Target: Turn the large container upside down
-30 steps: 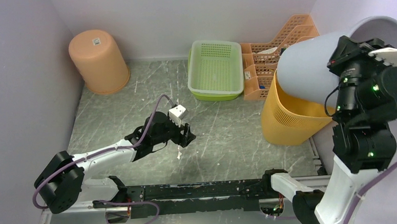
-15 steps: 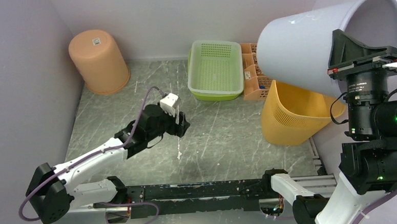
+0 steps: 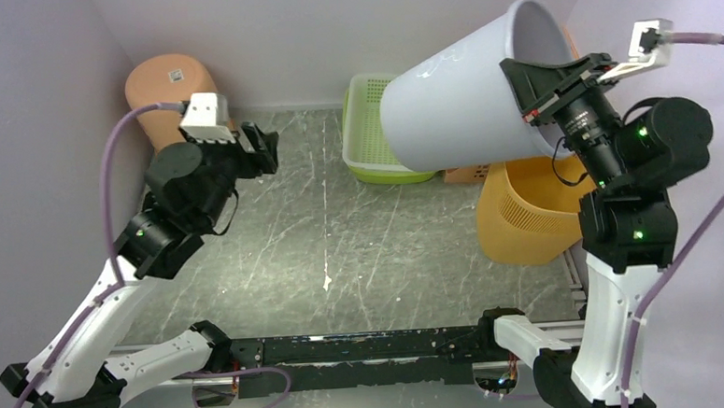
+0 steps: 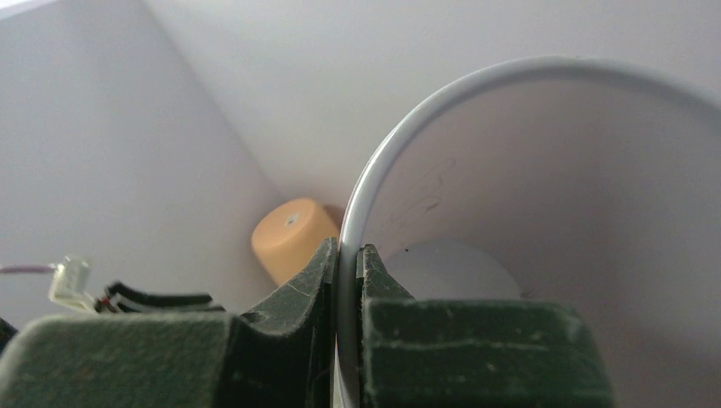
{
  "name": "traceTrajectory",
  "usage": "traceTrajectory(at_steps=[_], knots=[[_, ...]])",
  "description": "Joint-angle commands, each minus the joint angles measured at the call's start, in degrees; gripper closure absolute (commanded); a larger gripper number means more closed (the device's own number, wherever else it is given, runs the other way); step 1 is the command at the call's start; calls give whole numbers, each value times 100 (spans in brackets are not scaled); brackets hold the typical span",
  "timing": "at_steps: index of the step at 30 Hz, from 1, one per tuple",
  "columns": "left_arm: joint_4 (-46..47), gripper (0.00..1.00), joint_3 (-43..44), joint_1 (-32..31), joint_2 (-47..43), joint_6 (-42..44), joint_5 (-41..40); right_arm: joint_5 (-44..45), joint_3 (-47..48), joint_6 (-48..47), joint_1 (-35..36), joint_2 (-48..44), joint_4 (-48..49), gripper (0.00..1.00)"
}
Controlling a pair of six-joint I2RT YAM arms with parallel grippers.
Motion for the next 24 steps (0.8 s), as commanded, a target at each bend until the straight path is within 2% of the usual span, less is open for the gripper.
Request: traceTrajectory(at_steps=[1, 10, 17, 19, 24], knots=[[-546, 15, 501, 20, -104, 303, -638, -948, -25, 254, -36, -8, 1199, 100], [-656, 16, 521, 25, -508, 322, -732, -1526, -1319, 815, -34, 158, 2232, 100], [-572, 16, 641, 21, -425, 385, -643, -1464, -1456, 632, 194, 598, 2470, 100], [-507, 16, 641, 20, -381, 403, -640, -1190, -1366, 430, 539, 806, 2439, 100], [-500, 16, 802, 23, -277, 458, -713, 204, -716, -520, 2385, 1638, 1936, 100]])
